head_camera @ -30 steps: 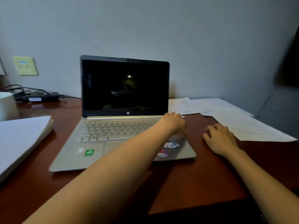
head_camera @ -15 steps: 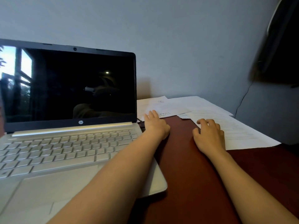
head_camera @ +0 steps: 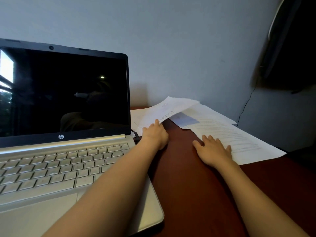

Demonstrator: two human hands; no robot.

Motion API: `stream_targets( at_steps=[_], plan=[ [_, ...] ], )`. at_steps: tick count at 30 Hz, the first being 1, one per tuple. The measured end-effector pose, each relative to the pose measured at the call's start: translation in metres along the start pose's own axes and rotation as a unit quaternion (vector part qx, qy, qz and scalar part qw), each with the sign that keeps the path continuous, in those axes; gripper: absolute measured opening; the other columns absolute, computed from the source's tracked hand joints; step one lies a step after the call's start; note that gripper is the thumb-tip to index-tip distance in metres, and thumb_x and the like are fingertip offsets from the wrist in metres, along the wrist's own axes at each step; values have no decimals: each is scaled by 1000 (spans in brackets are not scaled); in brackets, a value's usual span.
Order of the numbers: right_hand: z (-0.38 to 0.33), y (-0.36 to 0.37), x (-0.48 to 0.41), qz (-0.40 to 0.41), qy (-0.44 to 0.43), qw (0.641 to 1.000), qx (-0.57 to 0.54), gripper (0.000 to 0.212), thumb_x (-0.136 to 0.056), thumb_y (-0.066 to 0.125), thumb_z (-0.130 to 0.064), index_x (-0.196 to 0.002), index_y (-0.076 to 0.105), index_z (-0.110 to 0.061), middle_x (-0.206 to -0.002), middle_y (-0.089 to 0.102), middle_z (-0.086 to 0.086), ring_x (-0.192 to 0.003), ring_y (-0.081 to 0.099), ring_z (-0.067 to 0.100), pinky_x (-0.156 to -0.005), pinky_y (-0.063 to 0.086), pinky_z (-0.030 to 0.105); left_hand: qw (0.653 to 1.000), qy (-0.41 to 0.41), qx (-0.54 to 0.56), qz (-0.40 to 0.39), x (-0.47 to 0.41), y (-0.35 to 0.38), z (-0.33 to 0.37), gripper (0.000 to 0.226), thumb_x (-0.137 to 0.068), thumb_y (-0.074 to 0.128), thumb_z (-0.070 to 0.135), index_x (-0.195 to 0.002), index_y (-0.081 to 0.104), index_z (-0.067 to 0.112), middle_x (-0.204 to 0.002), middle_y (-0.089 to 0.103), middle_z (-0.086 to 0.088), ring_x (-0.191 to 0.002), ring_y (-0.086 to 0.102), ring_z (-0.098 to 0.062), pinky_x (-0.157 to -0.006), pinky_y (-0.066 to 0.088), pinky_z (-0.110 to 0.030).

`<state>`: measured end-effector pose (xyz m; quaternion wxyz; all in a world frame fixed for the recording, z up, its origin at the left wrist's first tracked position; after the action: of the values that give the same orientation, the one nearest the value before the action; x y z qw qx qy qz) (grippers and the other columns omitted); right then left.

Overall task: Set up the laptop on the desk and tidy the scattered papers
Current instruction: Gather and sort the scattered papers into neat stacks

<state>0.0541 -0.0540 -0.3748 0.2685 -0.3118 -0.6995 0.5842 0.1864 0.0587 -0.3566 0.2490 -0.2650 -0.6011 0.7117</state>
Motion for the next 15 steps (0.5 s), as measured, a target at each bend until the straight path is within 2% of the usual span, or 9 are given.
stream_targets(
  at_steps=[4,7,9,10,11,12,13,15],
  plan=[
    [6,-4,12,-13,-64,998,-25,57,-98,20,-52,-150,16,-28,-159,8,-5,-147,5,18,-117,0,46,993,93,-52,56,11,-11,18,50,-95,31,1,-145,25,2,-156,9,-12,-125,43,-32,-100,34,-42],
    [17,-11,24,-8,-120,988,-96,46,-100,30,-44,-143,35,-32,-155,25,-9,-143,20,14,-117,11,38,980,171,-68,71,22,-17,32,58,-93,30,-5,-149,16,4,-159,2,-8,-128,43,-34,-104,32,-40],
    [29,-20,34,24,-122,978,-165,32,-98,41,-39,-123,59,-30,-137,52,-8,-129,44,17,-105,33,31,975,213,-46,50,26,-14,40,61,-92,30,-7,-150,17,8,-159,10,-7,-135,37,-30,-110,29,-36],
    [35,-25,38,46,-116,973,-196,25,-96,46,-38,-102,69,-29,-115,65,-9,-113,55,19,-90,42,28,974,223,-25,30,27,-11,42,60,-92,32,-6,-149,23,12,-157,20,-7,-136,36,-29,-111,29,-35],
    [40,-29,42,63,-108,967,-220,27,-95,50,-37,-79,70,-26,-89,68,-9,-94,60,19,-74,43,25,973,231,-7,11,28,-8,43,59,-92,34,-5,-147,32,16,-153,31,-7,-135,38,-29,-110,30,-34],
    [45,-32,44,78,-98,963,-239,33,-93,55,-34,-64,65,-22,-72,64,-6,-79,58,19,-63,39,25,971,237,9,-4,31,-6,44,58,-91,36,-5,-143,39,19,-148,40,-6,-133,40,-29,-108,32,-33],
    [50,-33,45,88,-86,957,-263,34,-90,58,-31,-59,64,-20,-67,61,-2,-74,56,19,-61,38,26,970,241,24,-13,34,-6,45,57,-90,37,-6,-139,45,22,-144,46,-5,-131,43,-29,-107,34,-33],
    [58,-34,45,94,-68,944,-310,30,-87,62,-23,-57,67,-20,-75,65,2,-79,57,19,-67,45,27,967,247,66,-9,40,-10,46,57,-87,39,-7,-131,55,25,-140,51,-2,-129,46,-26,-106,34,-32]
  ],
)
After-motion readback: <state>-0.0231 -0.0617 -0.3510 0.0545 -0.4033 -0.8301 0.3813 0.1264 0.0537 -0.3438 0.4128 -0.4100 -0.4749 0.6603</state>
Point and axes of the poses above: each hand's wrist, its own x-axis away from the middle knuckle, its own y-axis out of the palm, z = x × y, the point moved 7 cm from there along -x, towards the middle knuckle
